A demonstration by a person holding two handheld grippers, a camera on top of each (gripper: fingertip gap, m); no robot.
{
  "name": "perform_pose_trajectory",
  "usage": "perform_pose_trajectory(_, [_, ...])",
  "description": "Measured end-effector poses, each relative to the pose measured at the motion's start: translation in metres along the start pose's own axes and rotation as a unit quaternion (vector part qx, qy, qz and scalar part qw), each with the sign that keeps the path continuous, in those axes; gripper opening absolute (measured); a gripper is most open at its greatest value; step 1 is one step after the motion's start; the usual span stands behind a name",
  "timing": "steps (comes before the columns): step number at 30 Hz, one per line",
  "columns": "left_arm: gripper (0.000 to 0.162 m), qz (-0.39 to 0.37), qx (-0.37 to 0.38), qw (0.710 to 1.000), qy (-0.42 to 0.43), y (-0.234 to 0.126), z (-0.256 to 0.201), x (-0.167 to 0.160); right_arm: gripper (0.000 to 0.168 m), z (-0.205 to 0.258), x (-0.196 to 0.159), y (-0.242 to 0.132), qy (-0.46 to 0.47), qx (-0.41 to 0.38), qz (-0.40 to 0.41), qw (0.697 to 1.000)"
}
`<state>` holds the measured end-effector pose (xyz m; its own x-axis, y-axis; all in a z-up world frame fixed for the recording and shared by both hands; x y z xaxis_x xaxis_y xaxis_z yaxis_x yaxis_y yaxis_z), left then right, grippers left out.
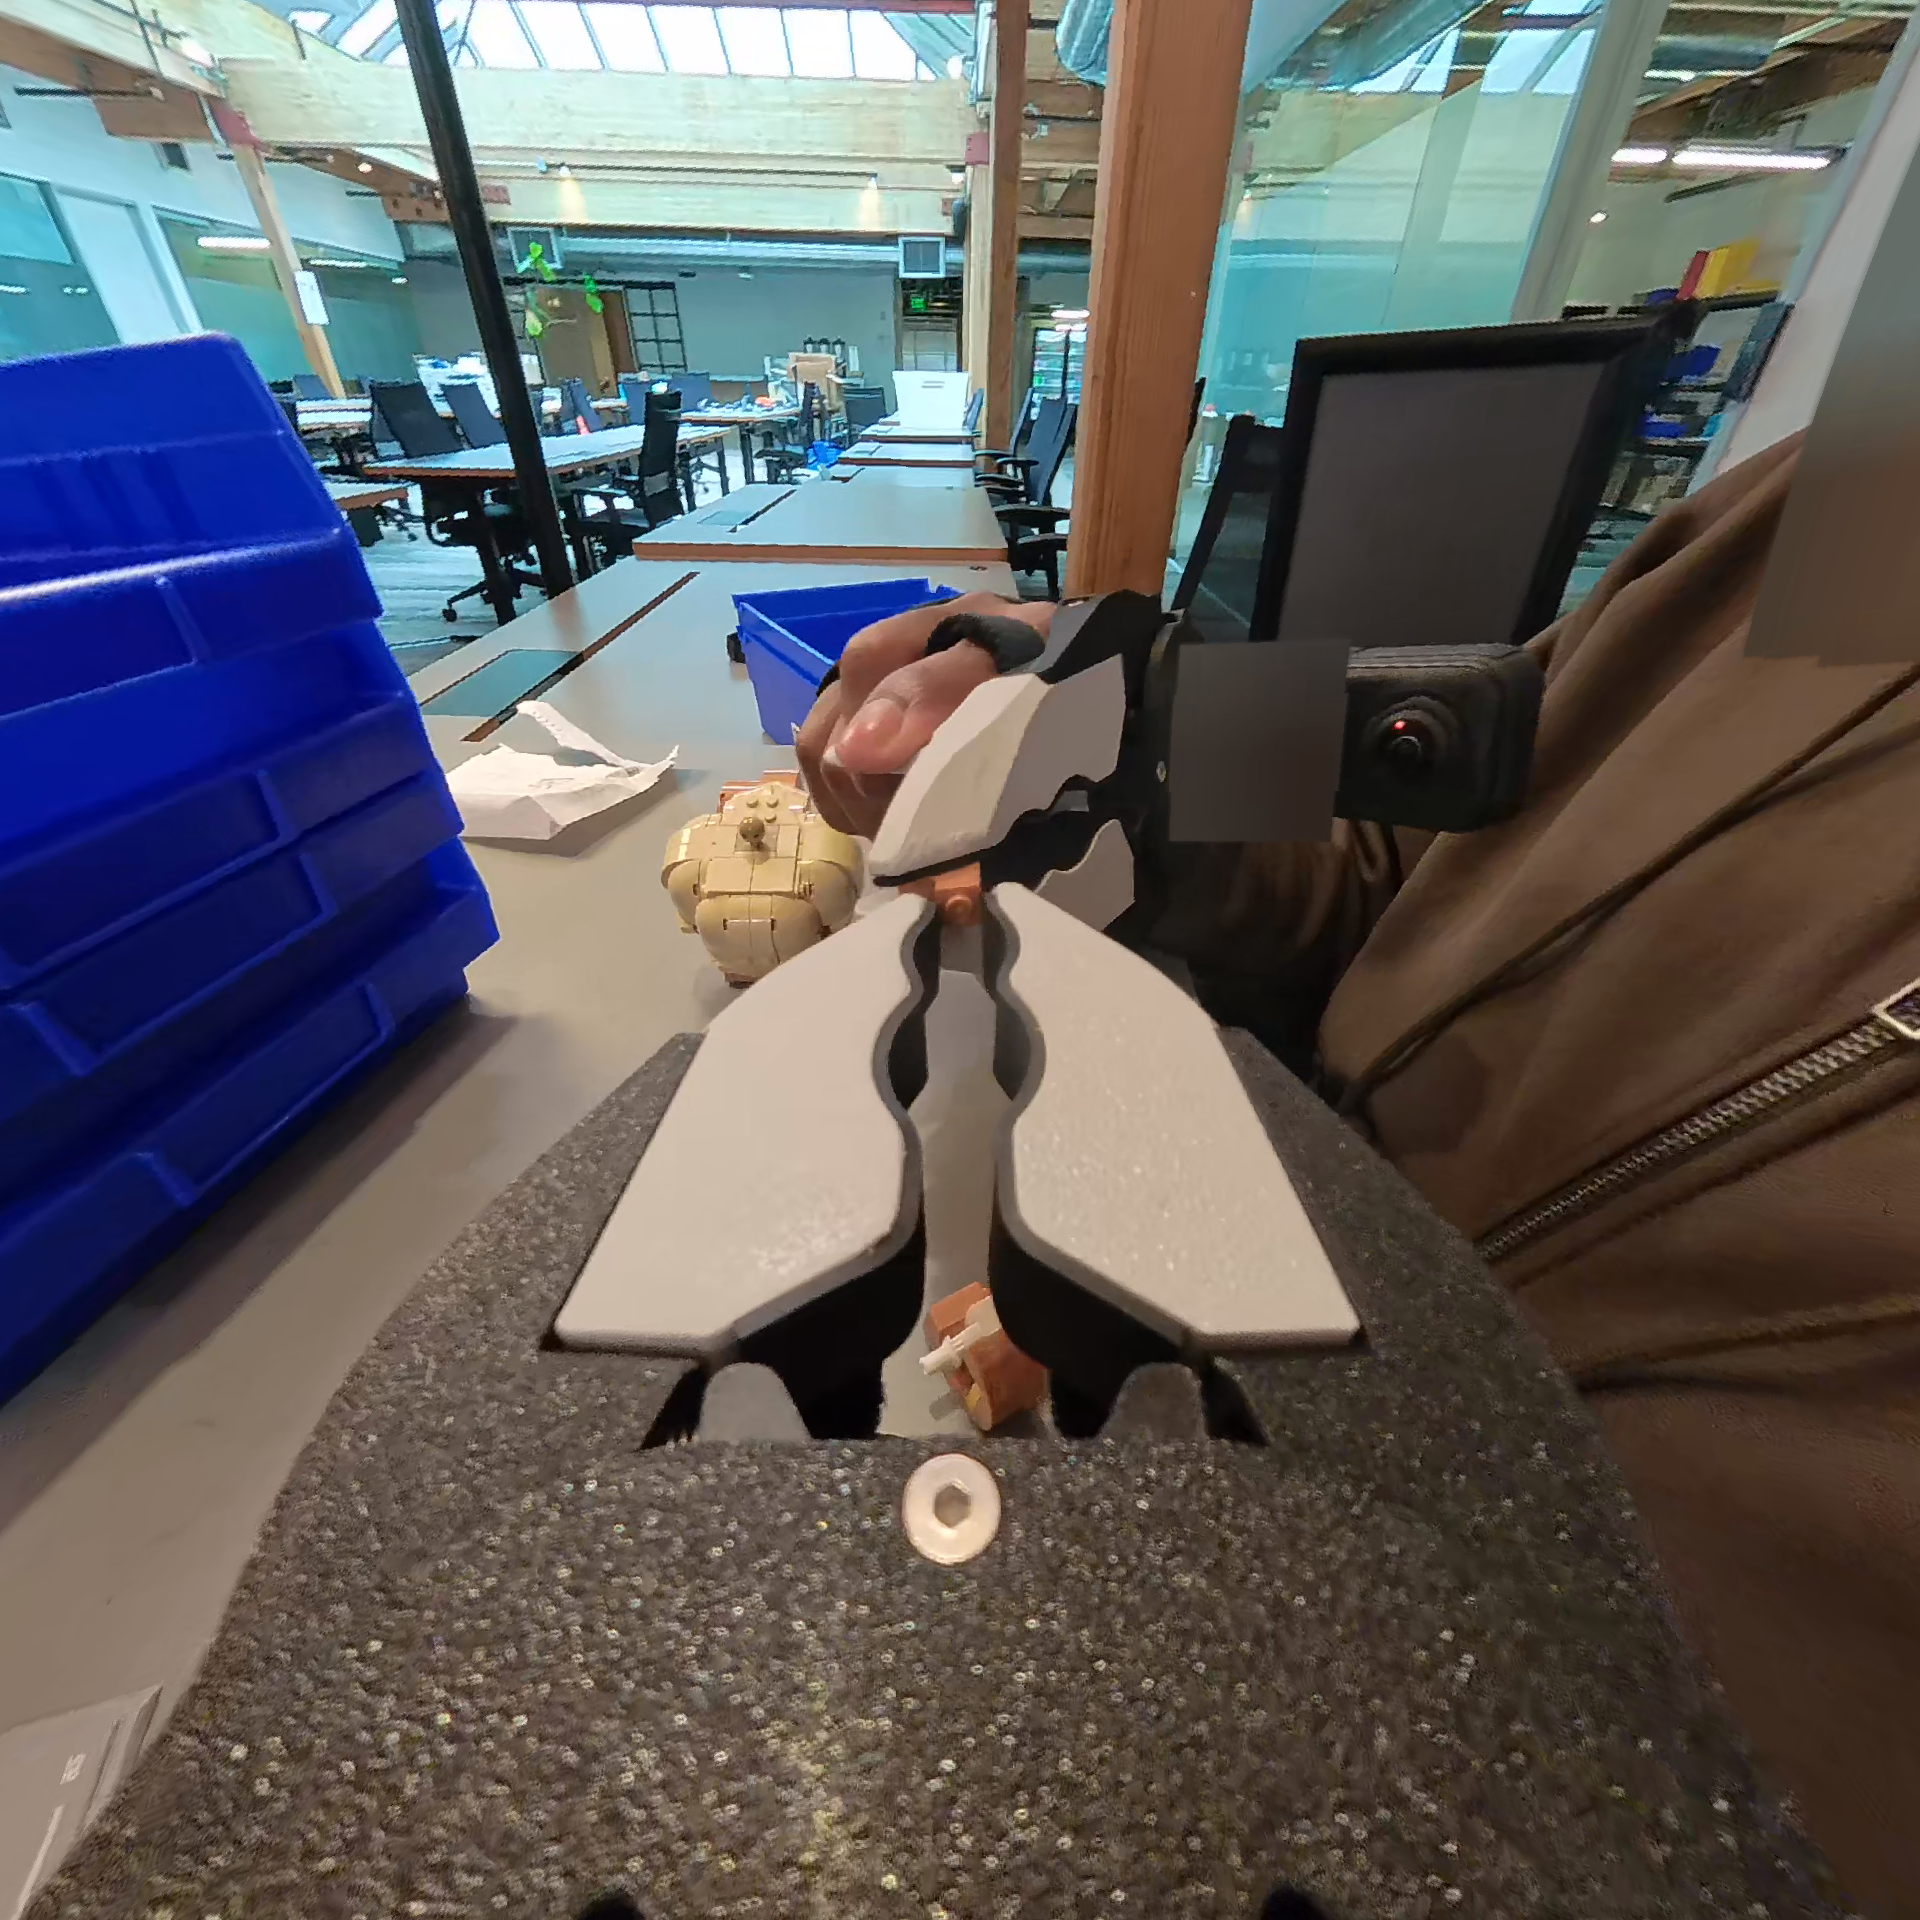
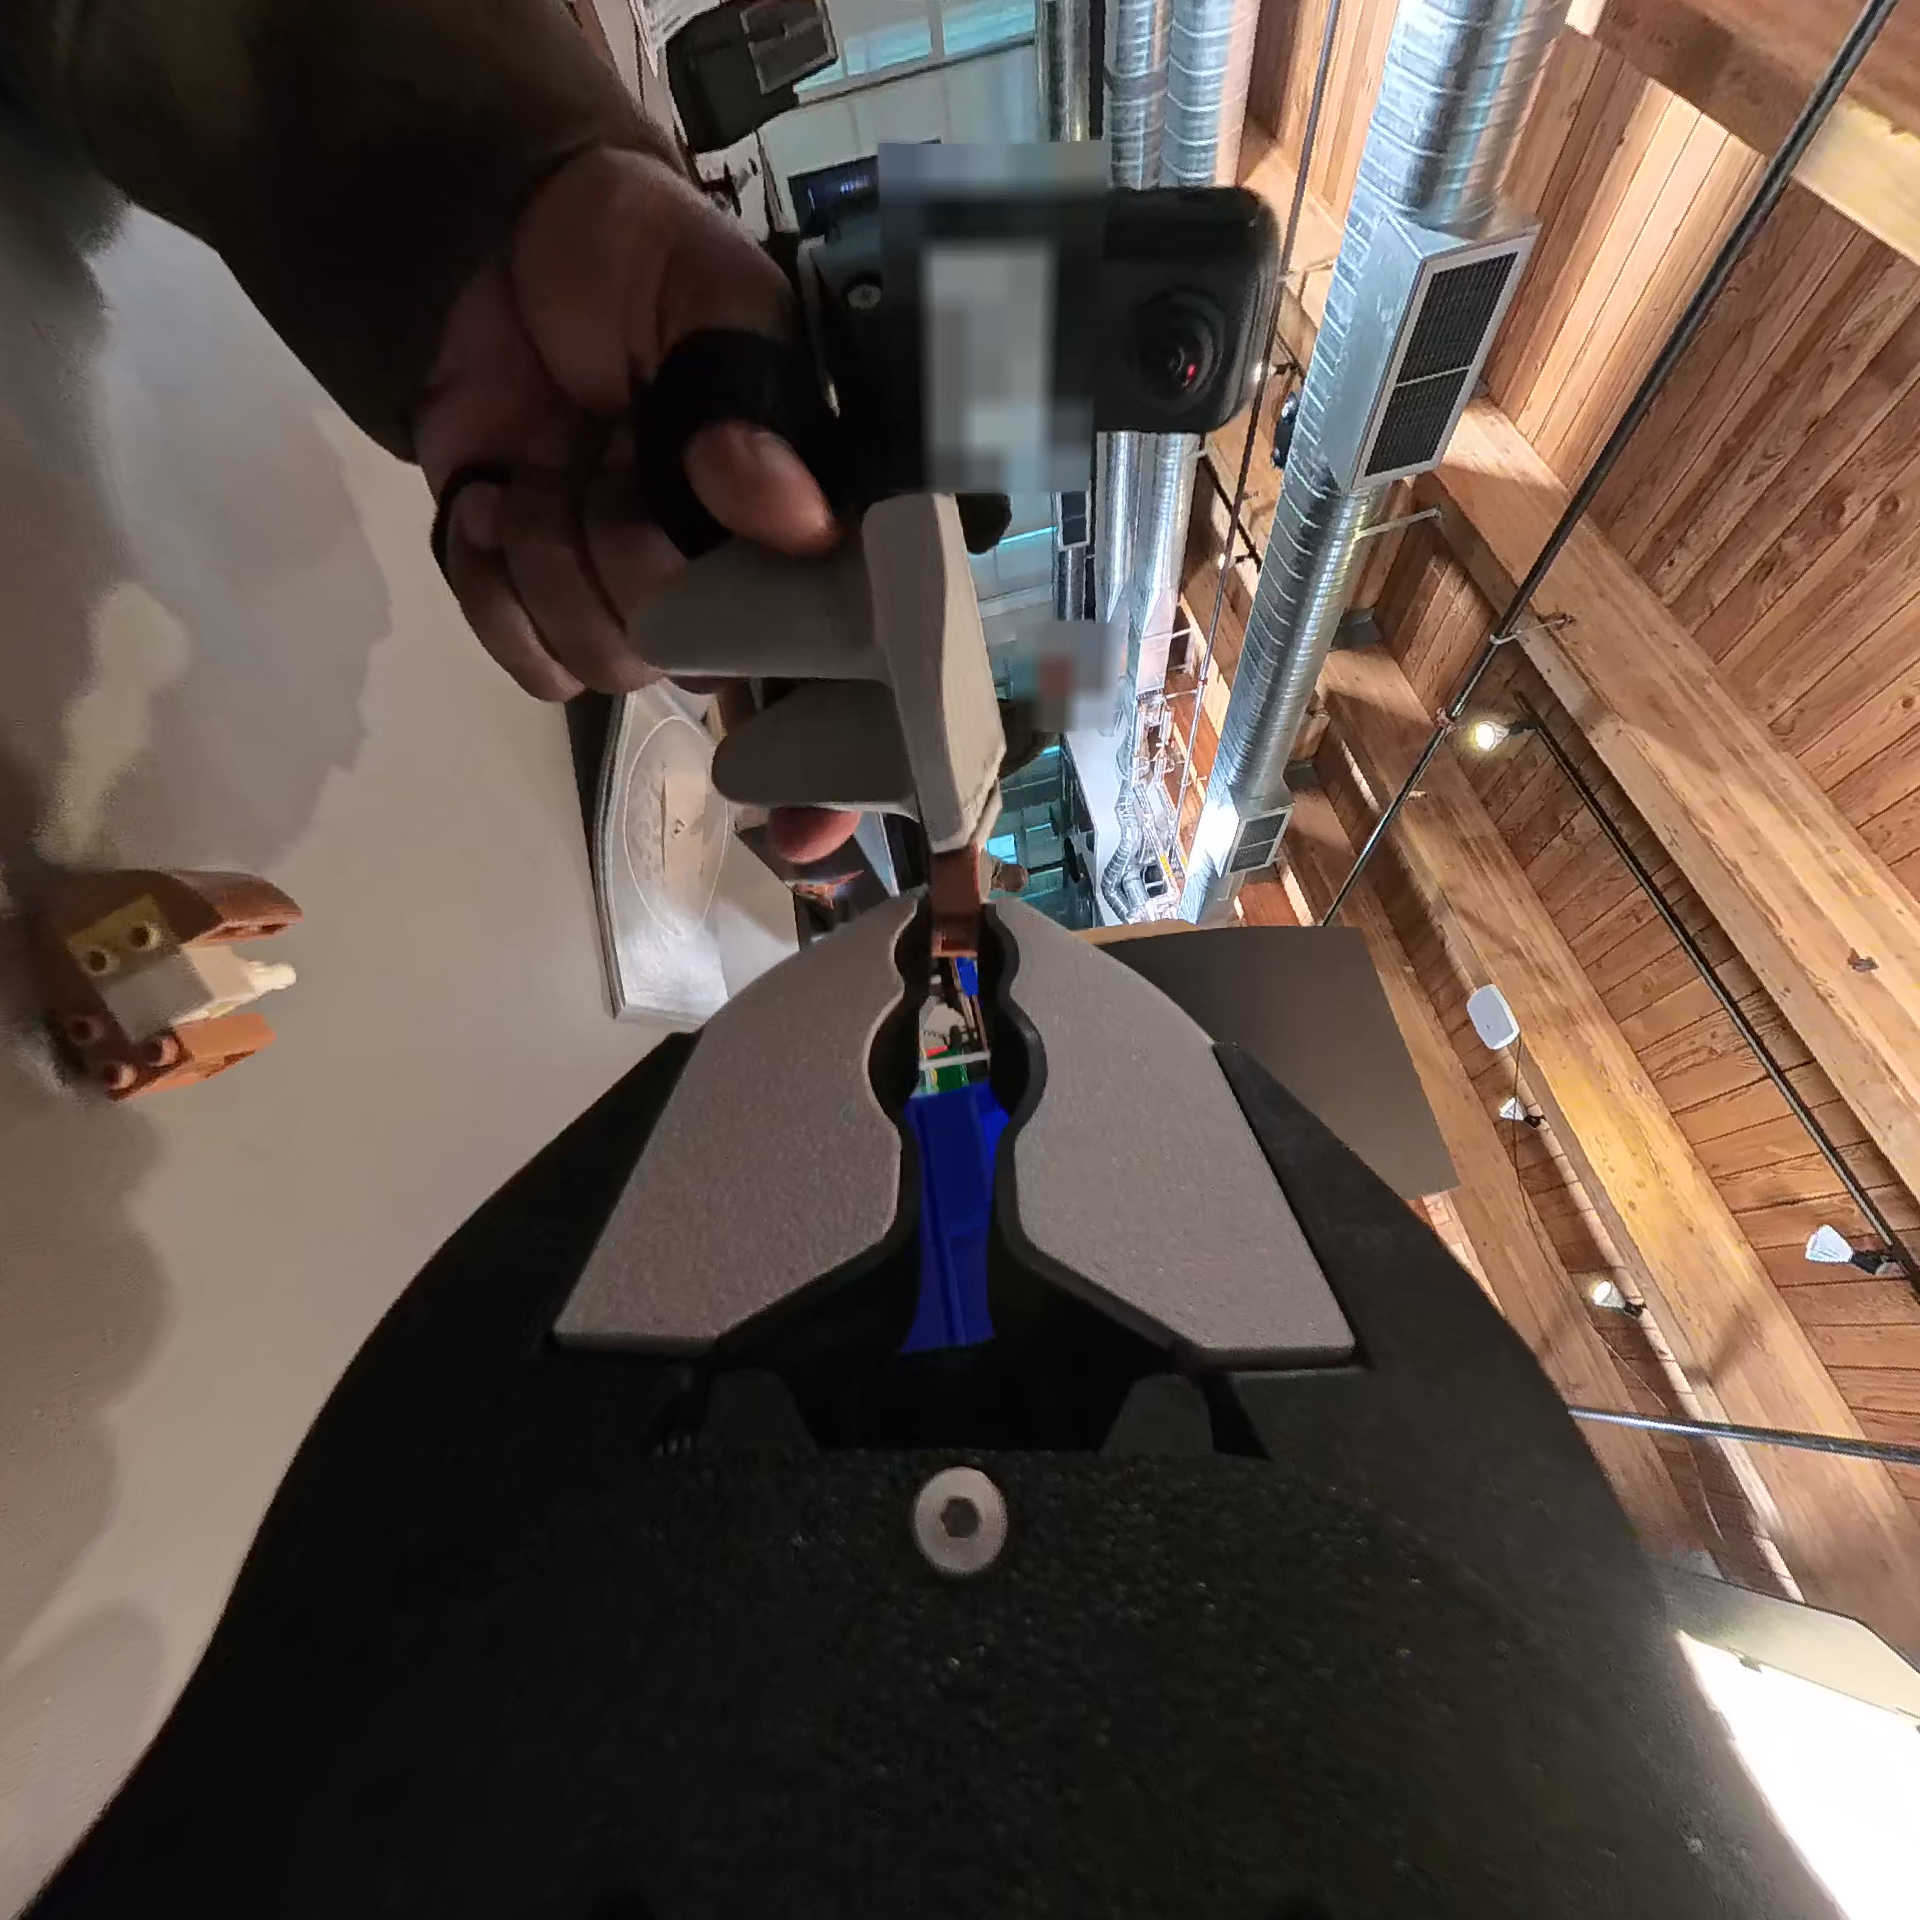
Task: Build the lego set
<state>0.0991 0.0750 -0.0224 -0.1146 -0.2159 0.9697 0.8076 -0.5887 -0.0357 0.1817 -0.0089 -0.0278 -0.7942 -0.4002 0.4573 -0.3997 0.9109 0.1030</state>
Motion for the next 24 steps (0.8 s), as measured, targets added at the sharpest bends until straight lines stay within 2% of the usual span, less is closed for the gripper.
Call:
perform_pose_trajectory(15, [0.006, -0.002, -0.023, 1.0, -0.016, -0.003, -0.001, 0.001, 0.008, -0.002, 0.002, -0.004, 0.016, 0.022, -0.016, 0.999])
perform_pose_trajectory(16, [0.0, -0.006, -0.025, 1.0, -0.014, -0.005, -0.001, 0.002, 0.008, -0.005, 0.0, -0.005, 0.018, 0.012, -0.01, 1.0])
perform_pose_trajectory(18, [0.0, -0.054, -0.009, 0.998, -0.032, -0.019, 0.006, 0.009, 0.008, -0.015, -0.008, -0.012, 0.03, -0.002, 0.002, 1.0])
perform_pose_trajectory(20, [0.0, -0.072, 0.021, 0.996, -0.038, -0.032, 0.014, 0.013, 0.007, -0.023, -0.012, -0.017, 0.053, -0.008, -0.006, 0.999])
perform_pose_trajectory(24, [0.0, -0.066, -0.004, 0.996, -0.057, -0.023, 0.011, 0.01, 0.007, -0.018, -0.008, -0.015, 0.054, 0.003, -0.022, 0.998])
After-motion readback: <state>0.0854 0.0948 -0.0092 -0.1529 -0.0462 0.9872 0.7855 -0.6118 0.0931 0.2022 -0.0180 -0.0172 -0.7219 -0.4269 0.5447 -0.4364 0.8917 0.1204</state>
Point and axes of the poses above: each gripper's, where its closed fingertips meet, y out along the fingers, x out of its top, z = x × y across the jaws, the point moved 7 cm from there along -y, back along the fingers, and after that the axes turned 15 degrees about y, right-handed, at the moved point
